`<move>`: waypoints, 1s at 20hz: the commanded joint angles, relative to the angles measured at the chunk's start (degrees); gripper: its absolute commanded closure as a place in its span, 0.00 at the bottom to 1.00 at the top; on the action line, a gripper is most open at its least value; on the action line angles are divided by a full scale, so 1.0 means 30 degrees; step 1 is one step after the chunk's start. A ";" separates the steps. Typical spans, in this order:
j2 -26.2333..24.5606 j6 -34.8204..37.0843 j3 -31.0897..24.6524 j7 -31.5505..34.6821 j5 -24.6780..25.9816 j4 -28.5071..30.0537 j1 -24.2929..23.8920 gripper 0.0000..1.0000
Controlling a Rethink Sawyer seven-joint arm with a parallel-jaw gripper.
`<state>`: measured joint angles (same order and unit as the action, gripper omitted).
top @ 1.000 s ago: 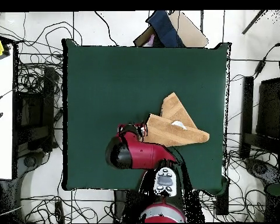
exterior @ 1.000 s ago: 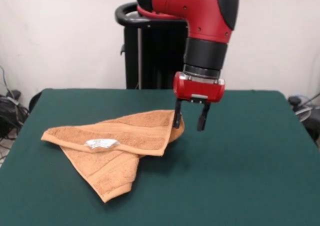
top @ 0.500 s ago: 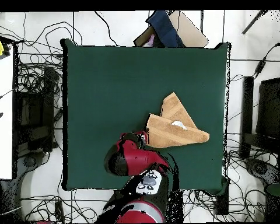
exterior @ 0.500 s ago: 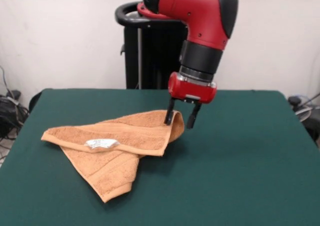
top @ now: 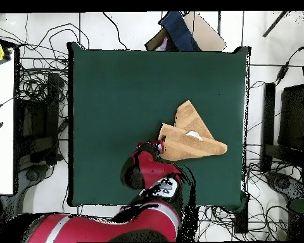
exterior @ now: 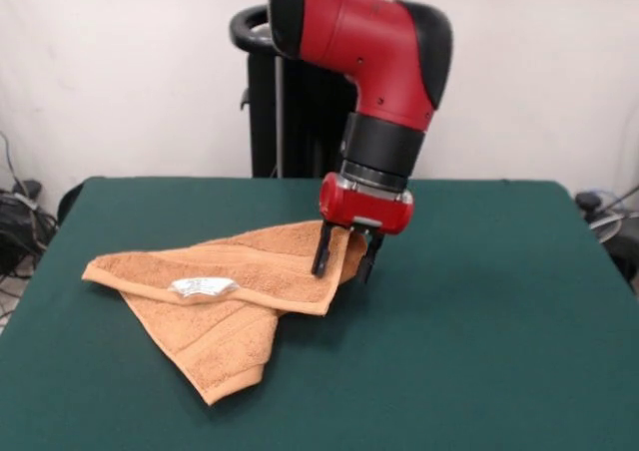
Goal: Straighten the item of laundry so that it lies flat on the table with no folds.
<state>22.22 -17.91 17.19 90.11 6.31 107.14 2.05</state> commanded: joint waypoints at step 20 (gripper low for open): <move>-0.1369 -0.1017 0.1972 0.2921 -0.2944 -0.1857 0.1699 0.00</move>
<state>18.64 -21.30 23.44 90.11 1.72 106.29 6.30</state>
